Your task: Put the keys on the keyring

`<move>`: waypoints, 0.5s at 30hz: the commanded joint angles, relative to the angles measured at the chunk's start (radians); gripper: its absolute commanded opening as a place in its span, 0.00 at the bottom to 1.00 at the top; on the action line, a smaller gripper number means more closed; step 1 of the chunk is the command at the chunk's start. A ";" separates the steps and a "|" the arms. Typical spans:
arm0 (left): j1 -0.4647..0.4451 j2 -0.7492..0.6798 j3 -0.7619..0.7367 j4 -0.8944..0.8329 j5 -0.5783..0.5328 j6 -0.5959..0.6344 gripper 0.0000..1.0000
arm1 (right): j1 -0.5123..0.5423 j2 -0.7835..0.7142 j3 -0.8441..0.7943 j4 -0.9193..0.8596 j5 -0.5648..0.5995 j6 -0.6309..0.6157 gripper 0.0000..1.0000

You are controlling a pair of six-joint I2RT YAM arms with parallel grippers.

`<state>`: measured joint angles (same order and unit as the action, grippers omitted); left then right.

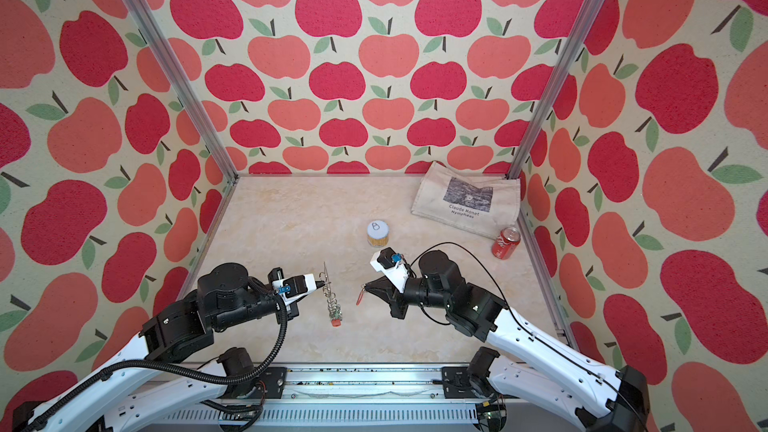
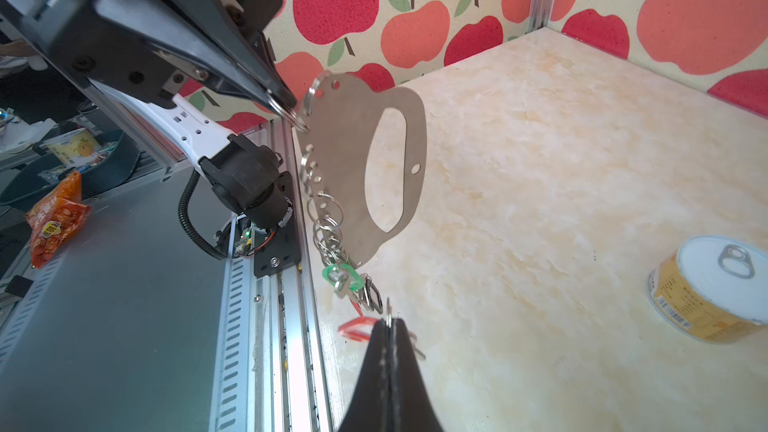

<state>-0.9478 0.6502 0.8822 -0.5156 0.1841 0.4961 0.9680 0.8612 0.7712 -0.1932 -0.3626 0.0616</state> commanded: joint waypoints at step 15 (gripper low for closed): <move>-0.046 0.232 0.149 0.086 0.010 0.211 0.00 | 0.012 0.057 0.345 -0.409 0.016 -0.489 0.00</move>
<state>-0.9890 0.8650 0.9833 -0.5007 0.1814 0.6556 0.9760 0.9192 1.0962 -0.5236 -0.3672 -0.3279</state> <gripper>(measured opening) 0.048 0.042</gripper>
